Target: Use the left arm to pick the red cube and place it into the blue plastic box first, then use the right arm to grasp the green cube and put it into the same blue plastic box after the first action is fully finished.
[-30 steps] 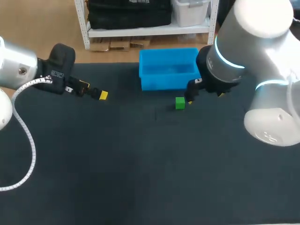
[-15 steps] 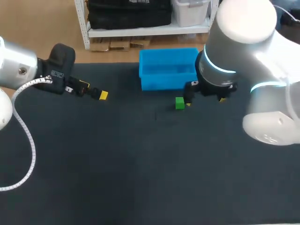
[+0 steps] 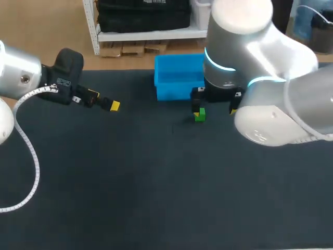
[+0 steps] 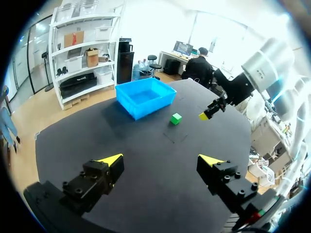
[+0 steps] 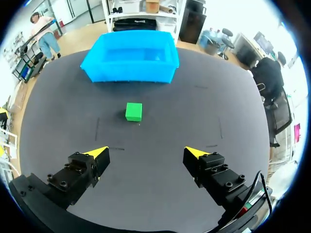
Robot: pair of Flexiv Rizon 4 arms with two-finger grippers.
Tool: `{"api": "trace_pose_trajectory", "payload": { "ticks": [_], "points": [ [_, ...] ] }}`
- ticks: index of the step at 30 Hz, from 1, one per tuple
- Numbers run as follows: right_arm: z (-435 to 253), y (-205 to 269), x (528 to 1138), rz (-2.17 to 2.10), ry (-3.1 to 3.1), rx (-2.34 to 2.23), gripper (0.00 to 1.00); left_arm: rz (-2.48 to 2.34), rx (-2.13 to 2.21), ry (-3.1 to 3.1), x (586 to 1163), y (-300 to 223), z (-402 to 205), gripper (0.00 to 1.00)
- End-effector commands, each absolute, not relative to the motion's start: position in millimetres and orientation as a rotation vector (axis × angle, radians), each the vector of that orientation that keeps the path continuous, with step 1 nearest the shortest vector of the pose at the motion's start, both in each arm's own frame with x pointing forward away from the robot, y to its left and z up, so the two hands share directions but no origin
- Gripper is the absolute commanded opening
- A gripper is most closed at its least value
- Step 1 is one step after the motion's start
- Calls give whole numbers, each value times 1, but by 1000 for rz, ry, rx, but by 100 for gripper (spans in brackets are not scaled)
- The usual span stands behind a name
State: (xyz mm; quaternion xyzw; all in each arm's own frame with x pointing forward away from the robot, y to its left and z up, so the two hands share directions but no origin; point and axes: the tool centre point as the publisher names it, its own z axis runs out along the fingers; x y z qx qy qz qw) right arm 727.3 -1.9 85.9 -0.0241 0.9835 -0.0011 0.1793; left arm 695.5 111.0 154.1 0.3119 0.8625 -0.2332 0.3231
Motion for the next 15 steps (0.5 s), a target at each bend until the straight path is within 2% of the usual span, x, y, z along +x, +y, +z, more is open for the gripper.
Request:
{"api": "trace_pose_trajectory", "payload": {
  "ticks": [1, 15],
  "points": [
    [82, 7, 743, -21, 2844, -54, 100, -618, 818, 2254, 694, 112, 153, 100],
    [64, 12, 775, -2, 2897, -32, 100, -618, 818, 2254, 694, 112, 153, 100]
  ]
}}
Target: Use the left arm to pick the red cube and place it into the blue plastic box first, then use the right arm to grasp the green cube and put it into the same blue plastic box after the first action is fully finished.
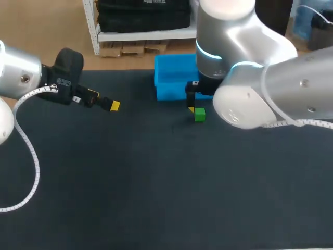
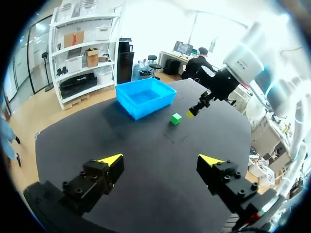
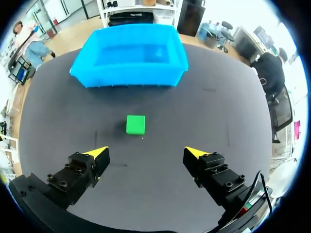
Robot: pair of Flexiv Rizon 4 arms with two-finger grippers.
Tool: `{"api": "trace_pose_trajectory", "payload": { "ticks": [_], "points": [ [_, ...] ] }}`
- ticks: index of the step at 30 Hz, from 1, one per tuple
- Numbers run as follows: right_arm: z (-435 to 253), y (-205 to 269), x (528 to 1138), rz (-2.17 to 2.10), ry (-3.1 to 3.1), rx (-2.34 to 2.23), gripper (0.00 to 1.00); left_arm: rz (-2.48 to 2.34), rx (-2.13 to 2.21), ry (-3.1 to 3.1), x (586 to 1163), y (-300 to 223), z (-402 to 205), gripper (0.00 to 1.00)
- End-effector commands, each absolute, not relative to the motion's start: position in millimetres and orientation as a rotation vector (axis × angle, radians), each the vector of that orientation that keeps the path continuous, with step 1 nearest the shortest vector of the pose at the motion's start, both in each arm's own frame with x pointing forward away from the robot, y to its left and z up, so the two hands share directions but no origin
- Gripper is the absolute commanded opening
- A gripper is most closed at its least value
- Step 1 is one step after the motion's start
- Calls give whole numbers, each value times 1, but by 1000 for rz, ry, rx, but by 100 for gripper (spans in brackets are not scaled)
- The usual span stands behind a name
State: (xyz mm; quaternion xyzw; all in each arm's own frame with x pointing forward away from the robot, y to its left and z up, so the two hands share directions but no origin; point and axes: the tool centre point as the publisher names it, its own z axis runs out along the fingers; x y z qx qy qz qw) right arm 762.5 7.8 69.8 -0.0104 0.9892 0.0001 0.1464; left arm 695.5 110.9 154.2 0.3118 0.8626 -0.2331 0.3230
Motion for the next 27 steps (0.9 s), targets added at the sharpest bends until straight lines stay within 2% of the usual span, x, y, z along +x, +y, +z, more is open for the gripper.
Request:
{"api": "trace_pose_trajectory", "payload": {
  "ticks": [1, 27],
  "points": [
    [62, 13, 777, -4, 2900, -34, 100, -618, 818, 2254, 694, 112, 153, 100],
    [18, 19, 803, 30, 2935, -117, 100, -618, 818, 2254, 694, 112, 153, 100]
  ]
}}
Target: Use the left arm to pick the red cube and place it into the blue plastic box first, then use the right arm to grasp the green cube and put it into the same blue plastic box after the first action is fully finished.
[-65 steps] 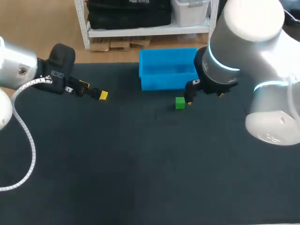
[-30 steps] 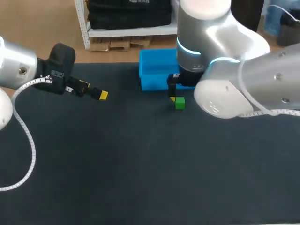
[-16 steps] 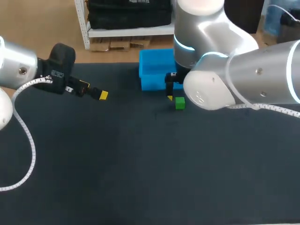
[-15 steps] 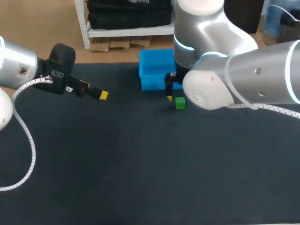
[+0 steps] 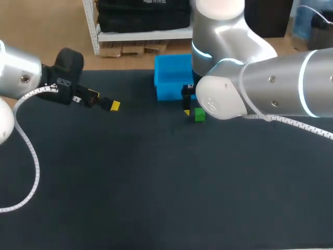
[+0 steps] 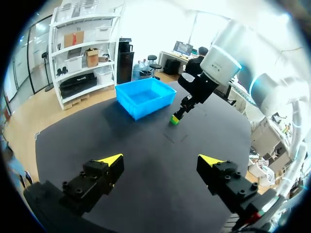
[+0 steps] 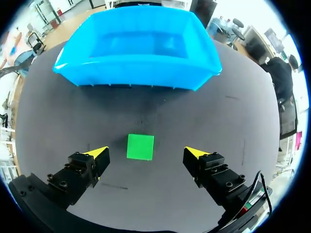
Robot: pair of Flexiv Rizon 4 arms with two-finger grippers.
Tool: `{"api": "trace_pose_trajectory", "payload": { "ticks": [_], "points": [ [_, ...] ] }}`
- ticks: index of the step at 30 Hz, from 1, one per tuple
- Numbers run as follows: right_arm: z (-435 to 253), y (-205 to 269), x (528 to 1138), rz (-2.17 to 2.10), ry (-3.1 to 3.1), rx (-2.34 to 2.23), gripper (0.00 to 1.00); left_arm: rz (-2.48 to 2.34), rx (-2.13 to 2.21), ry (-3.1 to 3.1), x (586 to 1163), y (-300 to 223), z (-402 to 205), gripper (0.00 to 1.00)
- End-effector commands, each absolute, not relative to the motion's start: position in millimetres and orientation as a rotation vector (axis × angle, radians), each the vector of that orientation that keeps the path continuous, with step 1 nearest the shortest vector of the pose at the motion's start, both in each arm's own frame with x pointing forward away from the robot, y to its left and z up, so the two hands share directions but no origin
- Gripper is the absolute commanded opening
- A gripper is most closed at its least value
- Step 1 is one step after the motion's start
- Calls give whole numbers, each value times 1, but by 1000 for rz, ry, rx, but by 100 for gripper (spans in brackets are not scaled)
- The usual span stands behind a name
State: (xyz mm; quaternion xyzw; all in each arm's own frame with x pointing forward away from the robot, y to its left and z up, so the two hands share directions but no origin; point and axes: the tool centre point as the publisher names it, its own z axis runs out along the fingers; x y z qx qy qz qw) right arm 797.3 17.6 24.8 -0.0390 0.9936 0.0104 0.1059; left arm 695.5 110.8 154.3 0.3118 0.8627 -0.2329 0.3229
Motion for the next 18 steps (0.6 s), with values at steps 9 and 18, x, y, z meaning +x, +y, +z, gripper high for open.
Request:
{"api": "trace_pose_trajectory", "payload": {
  "ticks": [9, 18],
  "points": [
    [8, 23, 806, 26, 2955, -125, 100, -618, 818, 2254, 694, 112, 153, 100],
    [5, 22, 810, 33, 2954, -111, 100, -618, 818, 2254, 694, 112, 153, 100]
  ]
}}
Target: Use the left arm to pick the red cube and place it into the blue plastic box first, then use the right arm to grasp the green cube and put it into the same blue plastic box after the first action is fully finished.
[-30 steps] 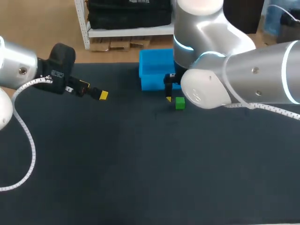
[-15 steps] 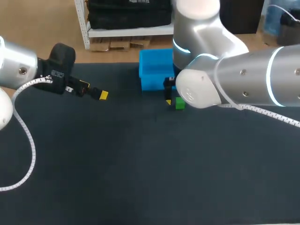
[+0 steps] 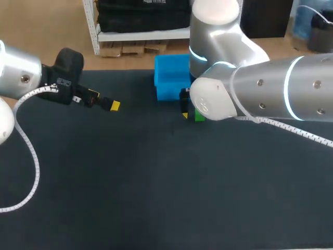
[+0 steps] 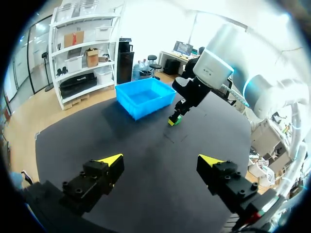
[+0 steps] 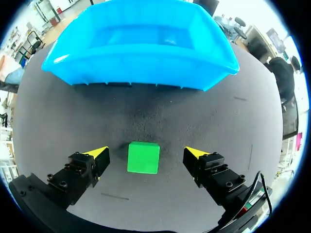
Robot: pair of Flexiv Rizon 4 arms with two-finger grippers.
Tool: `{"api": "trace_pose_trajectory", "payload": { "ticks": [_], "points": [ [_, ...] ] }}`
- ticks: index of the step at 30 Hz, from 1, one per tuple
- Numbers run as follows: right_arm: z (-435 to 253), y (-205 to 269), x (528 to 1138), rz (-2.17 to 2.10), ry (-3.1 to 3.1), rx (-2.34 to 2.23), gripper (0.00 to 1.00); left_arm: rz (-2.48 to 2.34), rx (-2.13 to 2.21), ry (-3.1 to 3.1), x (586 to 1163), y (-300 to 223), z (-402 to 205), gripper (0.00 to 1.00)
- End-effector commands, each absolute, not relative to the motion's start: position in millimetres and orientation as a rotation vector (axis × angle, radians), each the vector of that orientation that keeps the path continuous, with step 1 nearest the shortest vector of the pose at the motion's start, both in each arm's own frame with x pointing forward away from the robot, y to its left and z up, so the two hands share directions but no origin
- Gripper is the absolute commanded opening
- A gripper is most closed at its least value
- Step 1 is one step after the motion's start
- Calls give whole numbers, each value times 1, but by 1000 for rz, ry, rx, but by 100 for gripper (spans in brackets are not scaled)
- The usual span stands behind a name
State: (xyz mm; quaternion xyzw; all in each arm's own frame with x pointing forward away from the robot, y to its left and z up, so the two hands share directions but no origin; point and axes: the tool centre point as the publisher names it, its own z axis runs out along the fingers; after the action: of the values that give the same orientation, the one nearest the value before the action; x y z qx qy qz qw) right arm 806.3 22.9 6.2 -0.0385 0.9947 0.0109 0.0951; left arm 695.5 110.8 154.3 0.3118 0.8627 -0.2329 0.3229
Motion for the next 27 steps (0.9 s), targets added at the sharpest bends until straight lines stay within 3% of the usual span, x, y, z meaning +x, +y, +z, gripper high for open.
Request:
{"api": "trace_pose_trajectory", "payload": {
  "ticks": [1, 9, 10, 11, 13, 14, 27],
  "points": [
    [5, 22, 811, 33, 2954, -107, 100, -618, 818, 2254, 694, 112, 153, 100],
    [-2, 20, 813, 32, 2958, -85, 100, -618, 818, 2254, 694, 112, 153, 100],
    [-3, 20, 813, 32, 2961, -82, 84, -618, 818, 2254, 694, 112, 153, 100],
    [-4, 20, 813, 34, 2964, -78, 56, -618, 818, 2254, 694, 112, 153, 100],
    [-6, 20, 814, 38, 2967, -75, 15, -618, 818, 2254, 694, 112, 153, 100],
    [-7, 21, 813, 44, 2969, -74, 0, -618, 818, 2254, 694, 112, 153, 100],
    [-7, 21, 813, 48, 2974, -57, 0, -618, 818, 2254, 694, 112, 153, 100]
  ]
}}
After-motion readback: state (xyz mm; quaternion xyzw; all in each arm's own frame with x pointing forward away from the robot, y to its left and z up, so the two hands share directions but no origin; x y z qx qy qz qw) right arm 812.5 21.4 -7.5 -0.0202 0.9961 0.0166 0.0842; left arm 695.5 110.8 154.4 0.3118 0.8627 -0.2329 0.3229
